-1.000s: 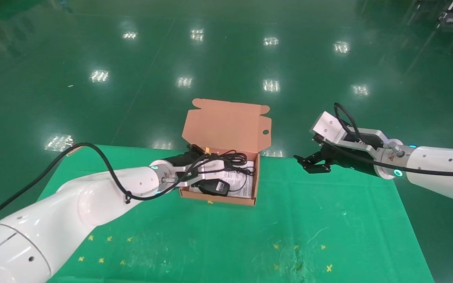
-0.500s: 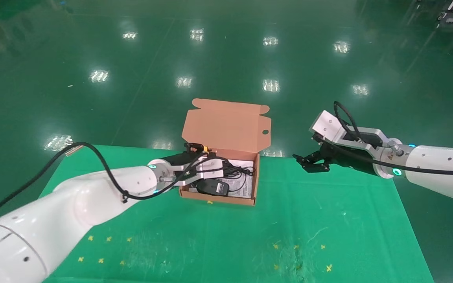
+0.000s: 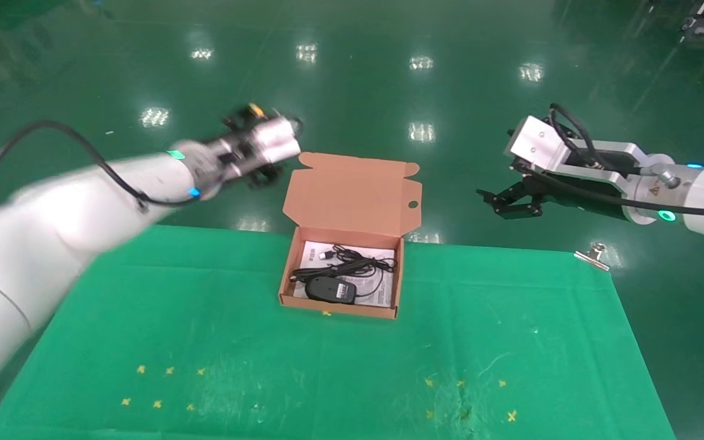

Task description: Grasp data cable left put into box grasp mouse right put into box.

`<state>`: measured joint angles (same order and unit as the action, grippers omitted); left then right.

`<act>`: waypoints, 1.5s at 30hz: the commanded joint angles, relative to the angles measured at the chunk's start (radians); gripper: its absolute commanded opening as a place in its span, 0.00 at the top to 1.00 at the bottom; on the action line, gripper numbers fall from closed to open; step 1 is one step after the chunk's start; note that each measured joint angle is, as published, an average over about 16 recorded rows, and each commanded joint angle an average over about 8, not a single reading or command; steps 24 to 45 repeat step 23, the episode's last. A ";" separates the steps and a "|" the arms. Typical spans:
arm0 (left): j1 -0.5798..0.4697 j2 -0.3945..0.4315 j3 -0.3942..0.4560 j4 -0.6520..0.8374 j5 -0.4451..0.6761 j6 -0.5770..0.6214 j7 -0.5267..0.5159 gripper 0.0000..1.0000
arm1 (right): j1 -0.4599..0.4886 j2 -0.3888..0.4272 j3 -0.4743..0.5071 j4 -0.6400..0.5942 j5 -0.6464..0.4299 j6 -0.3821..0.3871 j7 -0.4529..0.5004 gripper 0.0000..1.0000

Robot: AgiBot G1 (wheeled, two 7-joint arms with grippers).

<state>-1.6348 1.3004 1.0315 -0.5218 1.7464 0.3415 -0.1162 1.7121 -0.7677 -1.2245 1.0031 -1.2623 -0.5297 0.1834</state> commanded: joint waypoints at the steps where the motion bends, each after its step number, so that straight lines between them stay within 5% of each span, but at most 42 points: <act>1: -0.005 -0.009 -0.014 0.002 -0.014 0.008 -0.005 0.00 | 0.003 0.004 0.004 0.006 -0.001 -0.012 -0.007 0.00; 23: 0.201 -0.257 -0.283 -0.276 -0.378 0.425 -0.029 0.00 | -0.223 0.058 0.336 0.103 0.187 -0.349 -0.004 0.00; 45: 0.201 -0.257 -0.283 -0.276 -0.378 0.425 -0.029 0.00 | -0.223 0.058 0.336 0.103 0.187 -0.349 -0.004 0.00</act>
